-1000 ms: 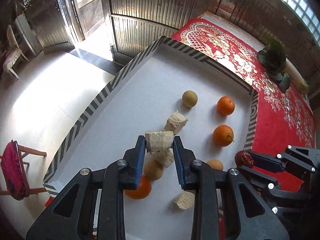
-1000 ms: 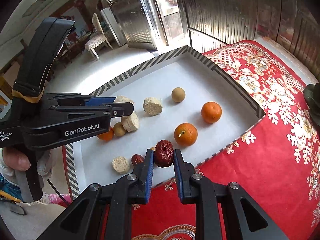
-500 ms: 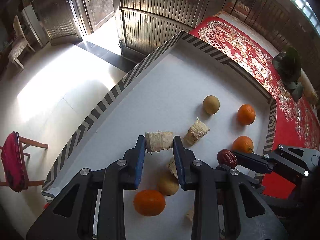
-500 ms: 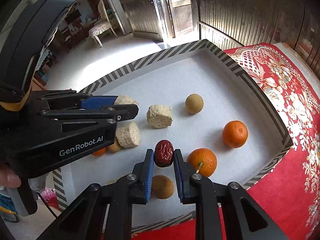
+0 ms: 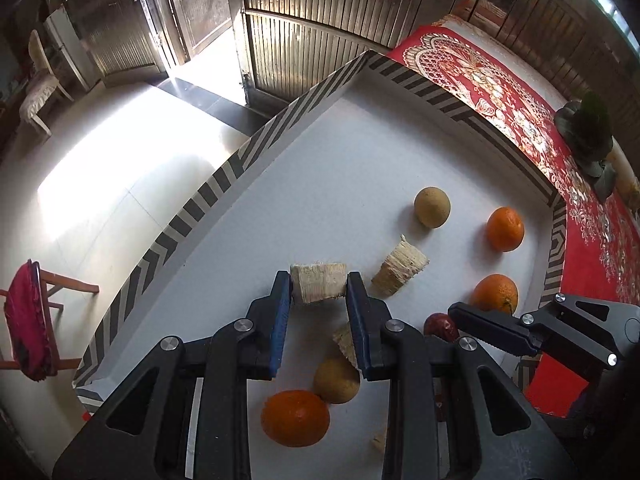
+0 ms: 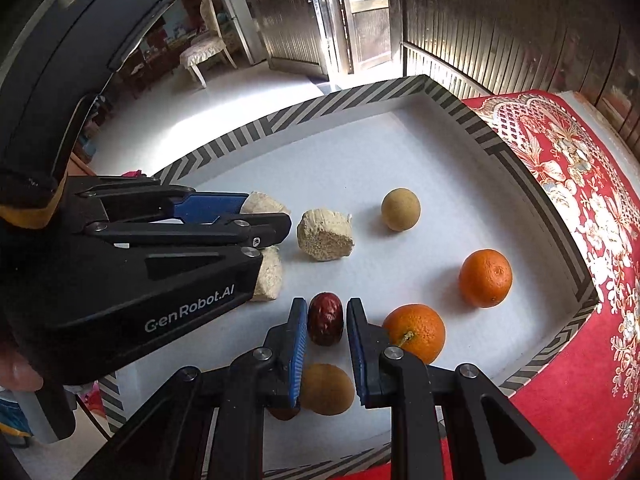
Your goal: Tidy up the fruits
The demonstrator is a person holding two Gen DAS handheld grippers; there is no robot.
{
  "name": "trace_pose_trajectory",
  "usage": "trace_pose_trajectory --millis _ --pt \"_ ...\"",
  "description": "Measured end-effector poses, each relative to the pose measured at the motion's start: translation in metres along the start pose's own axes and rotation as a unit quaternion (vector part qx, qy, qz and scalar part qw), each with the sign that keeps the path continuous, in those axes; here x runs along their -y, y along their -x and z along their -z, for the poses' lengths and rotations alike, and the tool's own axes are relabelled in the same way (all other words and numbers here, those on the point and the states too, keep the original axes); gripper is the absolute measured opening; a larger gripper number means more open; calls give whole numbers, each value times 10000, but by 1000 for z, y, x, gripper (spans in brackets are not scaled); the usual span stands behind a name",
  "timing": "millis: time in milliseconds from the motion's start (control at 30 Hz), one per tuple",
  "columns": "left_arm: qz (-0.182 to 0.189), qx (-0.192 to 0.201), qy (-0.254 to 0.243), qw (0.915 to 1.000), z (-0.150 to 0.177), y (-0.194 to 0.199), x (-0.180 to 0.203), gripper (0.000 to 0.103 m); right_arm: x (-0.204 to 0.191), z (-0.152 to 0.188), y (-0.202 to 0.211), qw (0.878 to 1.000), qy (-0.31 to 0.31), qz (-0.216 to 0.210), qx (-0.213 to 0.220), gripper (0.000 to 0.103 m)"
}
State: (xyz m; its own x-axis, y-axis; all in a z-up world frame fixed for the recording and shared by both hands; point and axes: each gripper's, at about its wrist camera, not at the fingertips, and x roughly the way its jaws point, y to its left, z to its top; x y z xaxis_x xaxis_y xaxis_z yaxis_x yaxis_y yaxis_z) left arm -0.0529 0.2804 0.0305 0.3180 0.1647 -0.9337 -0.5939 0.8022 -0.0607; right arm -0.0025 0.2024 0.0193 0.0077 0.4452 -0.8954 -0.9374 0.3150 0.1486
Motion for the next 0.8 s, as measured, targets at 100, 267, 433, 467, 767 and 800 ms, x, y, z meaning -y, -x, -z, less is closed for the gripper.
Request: trace_pose_trajectory --millis 100,267,433,467,767,800 --pt "-11 0 -15 10000 0 1 0 27 1 4 3 9999 -114 -66 59 21" --pt "-109 36 -50 9999 2 4 2 28 8 9 16 9992 -315 -135 217 23" --pt "-212 230 -77 9995 6 16 3 28 9 18 33 9980 -452 -96 430 23" --pt "-230 278 -96 9993 7 19 3 29 9 19 37 9977 -481 -65 464 23" --pt "-5 707 -253 9972 17 50 11 49 14 31 72 9920 -830 175 931 29" --pt "7 732 -278 9969 18 53 13 49 14 31 74 9913 -857 199 980 29"
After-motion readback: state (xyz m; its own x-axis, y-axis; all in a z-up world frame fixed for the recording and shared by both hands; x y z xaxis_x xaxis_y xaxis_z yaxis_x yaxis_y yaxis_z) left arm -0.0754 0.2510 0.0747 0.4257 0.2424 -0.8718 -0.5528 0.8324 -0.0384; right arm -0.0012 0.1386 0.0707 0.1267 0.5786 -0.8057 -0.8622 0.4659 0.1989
